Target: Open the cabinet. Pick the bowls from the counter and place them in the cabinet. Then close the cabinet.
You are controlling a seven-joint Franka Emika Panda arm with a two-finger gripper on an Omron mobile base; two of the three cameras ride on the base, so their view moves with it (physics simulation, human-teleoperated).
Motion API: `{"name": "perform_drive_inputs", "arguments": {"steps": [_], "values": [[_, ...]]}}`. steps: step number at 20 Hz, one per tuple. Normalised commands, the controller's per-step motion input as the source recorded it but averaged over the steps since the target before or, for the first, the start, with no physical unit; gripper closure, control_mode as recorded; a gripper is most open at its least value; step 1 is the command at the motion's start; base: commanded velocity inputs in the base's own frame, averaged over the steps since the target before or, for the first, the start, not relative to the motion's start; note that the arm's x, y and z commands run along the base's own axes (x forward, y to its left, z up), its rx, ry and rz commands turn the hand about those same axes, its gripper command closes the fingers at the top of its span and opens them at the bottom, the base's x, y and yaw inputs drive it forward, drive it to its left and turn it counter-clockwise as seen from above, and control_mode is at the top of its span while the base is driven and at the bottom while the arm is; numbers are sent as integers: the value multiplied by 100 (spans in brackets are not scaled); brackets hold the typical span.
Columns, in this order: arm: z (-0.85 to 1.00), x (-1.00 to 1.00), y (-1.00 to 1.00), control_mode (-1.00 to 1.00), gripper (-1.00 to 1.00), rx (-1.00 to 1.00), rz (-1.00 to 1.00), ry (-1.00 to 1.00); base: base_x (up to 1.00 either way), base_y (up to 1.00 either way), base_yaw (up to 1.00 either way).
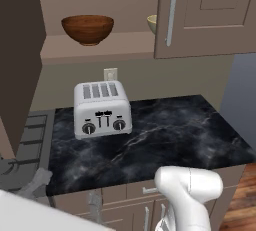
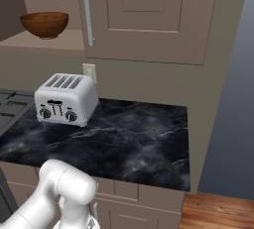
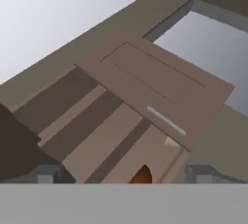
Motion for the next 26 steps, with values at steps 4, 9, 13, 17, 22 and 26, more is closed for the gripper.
{"name": "perform_drive_inputs", "arguments": {"steps": [4,9,13,17,22,26], "values": [[18,-21,20,-100,-100,-36,-9,4,0,0,0],[32,-2,23,-100,-100,-31,-16,9,0,0,0],[35,2,29,-100,-100,-25,-19,10,0,0,0],[24,10,30,-100,-100,-22,-19,11,0,0,0],[3,18,27,-100,-100,-19,-16,12,0,0,0],[0,25,19,-100,-100,-15,-14,11,0,0,0]]}}
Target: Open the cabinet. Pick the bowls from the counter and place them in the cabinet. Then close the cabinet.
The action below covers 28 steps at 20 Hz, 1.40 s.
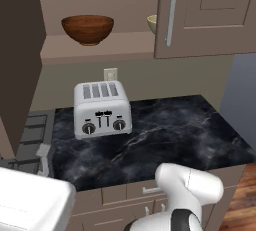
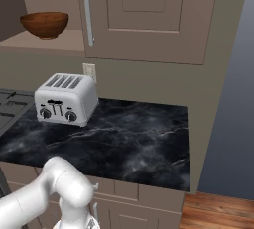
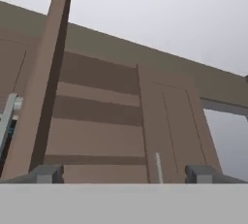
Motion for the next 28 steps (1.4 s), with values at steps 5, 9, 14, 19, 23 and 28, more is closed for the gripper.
{"name": "perform_drive_inputs", "arguments": {"steps": [5,9,14,19,23,28], "values": [[-1,20,4,-100,-100,-13,-14,12,0,0,0],[0,17,0,-100,-100,-12,-15,9,0,0,0],[-10,7,23,-100,-100,-17,-13,11,0,0,0],[-3,-14,29,-100,-100,-15,-1,-1,0,0,0],[-3,-2,16,-100,-100,-1,0,-6,0,0,0],[-10,3,2,-100,-100,7,0,1,0,0,0]]}}
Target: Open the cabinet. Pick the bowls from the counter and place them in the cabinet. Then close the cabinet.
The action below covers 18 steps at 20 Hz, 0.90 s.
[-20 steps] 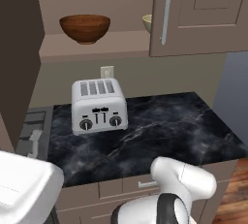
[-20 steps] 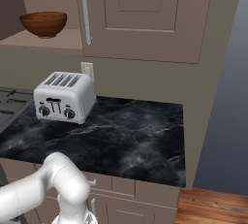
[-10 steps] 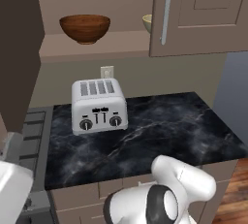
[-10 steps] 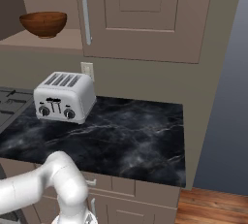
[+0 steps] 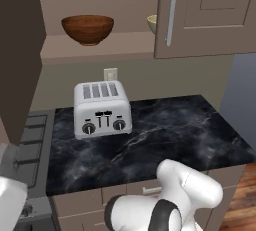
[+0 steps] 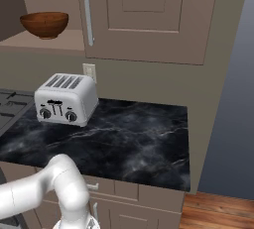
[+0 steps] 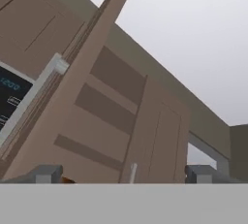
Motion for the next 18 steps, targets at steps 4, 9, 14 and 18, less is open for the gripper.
{"name": "perform_drive_inputs", "arguments": {"steps": [4,9,14,18], "values": [[-40,7,6,-100,-100,20,0,6,0,0,0],[-55,19,18,-100,-100,21,0,9,0,0,0],[-33,35,24,-100,-100,14,0,11,0,0,0],[-1,37,30,-100,-100,2,0,8,0,0,0]]}}
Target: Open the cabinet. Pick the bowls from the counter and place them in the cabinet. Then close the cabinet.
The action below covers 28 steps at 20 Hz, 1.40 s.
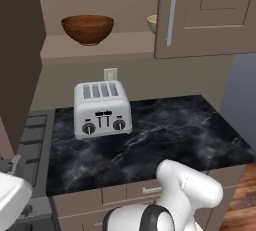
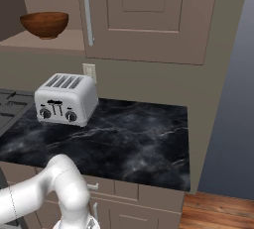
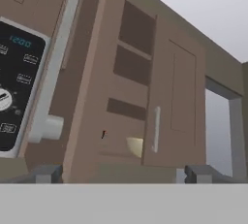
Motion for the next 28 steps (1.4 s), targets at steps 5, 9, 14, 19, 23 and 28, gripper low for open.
{"name": "perform_drive_inputs", "arguments": {"steps": [5,9,14,19,23,28], "values": [[0,32,40,-100,-100,0,0,8,0,0,0],[-13,23,38,-100,-100,1,0,9,0,0,0],[-21,29,20,-100,-100,5,0,10,0,0,0],[-8,15,7,-100,-100,6,0,5,0,0,0],[1,1,-32,-100,-100,8,0,1,0,0,0],[0,7,-40,-100,-100,11,0,3,0,0,0]]}}
